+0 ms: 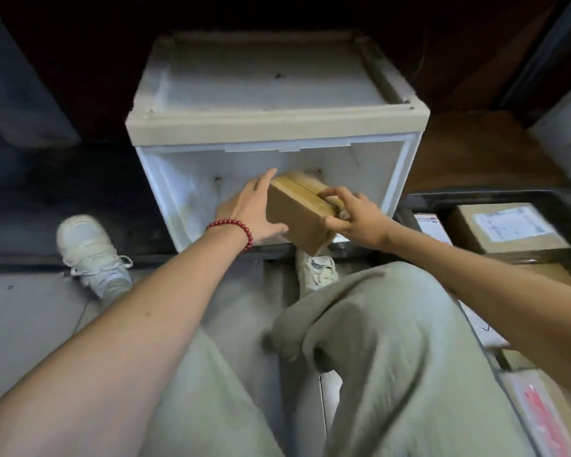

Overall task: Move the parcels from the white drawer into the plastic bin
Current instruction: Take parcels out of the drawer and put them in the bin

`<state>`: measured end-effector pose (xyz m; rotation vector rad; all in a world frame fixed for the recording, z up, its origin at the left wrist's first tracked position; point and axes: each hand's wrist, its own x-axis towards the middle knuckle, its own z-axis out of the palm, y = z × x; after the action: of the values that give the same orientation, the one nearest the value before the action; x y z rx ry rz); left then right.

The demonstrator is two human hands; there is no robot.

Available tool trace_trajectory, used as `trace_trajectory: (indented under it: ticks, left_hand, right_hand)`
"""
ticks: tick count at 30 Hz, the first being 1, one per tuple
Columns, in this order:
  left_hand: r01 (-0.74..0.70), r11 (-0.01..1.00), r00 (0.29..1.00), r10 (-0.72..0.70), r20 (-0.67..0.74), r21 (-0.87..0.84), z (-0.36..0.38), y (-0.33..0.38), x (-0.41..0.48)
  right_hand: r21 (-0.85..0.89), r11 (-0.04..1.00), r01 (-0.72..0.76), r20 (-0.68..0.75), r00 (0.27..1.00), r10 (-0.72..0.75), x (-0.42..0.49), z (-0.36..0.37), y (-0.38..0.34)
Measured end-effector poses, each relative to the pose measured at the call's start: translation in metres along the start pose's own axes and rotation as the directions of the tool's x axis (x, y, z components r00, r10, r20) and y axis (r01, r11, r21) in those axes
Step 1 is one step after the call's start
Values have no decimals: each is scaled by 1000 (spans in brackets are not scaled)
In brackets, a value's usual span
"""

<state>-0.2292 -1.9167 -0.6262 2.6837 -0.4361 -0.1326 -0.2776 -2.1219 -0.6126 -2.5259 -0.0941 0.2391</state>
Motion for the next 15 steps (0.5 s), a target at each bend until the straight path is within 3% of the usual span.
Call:
trace_trajectory:
  ticks: [3,6,12,15]
  left_hand:
    - [-23,998,999,24,-28,63,-22,15,-36]
    - [-54,998,997,54,-57,15,-40,19,-63]
    - [-25,945,999,36,29,-327,-60,14,-76]
    - [-20,852,1000,26,4,-523,-68,11,-83]
  right_hand:
    - [13,997,81,41,996,-81,-33,-24,-27]
    - [67,993,100,-4,995,-100,-55,-37,-43]
    - [365,927,82,-274,961,23,-83,-24,-49]
    - [500,865,38,-325,934,147,-77,-29,-43]
